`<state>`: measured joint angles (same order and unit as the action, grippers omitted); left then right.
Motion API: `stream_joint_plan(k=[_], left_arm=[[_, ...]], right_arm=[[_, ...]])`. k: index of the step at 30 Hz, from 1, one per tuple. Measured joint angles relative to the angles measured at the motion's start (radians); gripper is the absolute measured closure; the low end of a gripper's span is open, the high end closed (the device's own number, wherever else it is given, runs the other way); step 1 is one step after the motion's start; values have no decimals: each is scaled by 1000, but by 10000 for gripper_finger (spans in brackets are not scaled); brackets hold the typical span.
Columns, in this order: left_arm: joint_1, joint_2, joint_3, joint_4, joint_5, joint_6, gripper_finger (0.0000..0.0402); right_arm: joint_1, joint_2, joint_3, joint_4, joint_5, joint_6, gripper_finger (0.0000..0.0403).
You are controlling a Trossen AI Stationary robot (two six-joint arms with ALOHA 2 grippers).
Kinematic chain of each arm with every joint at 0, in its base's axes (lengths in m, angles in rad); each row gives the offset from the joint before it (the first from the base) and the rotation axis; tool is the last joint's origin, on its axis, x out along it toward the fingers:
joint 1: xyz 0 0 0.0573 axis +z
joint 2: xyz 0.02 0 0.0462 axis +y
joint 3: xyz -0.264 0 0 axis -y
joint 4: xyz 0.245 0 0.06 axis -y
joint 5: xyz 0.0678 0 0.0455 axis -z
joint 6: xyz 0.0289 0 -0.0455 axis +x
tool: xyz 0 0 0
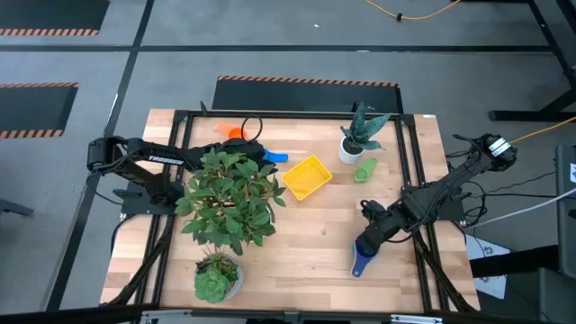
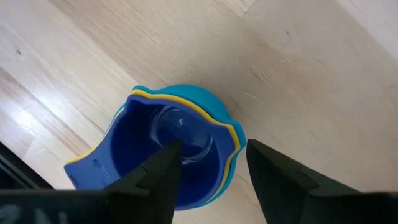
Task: Nest measuring cups in basket
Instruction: Stack the orange measuring cup on top of the dark blue measuring cup
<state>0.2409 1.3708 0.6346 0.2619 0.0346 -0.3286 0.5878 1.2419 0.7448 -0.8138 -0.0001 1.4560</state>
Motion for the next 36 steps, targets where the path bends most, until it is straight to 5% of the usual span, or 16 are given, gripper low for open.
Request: stream_joint_plan(k=[9, 16, 25, 36], left_arm=[[0, 0, 0, 0, 0, 53, 297], [9, 0, 0, 18, -83, 151, 297], [122, 0, 73, 2, -95, 245, 297], [294, -1, 260, -334, -93, 312, 297]], right_arm=[[0, -24, 42, -1, 18, -47, 219], [-13, -28, 63, 5, 150, -179, 219], [-97, -28, 63, 85, 188, -394, 219], [-177, -27, 63, 301, 272, -682, 219]])
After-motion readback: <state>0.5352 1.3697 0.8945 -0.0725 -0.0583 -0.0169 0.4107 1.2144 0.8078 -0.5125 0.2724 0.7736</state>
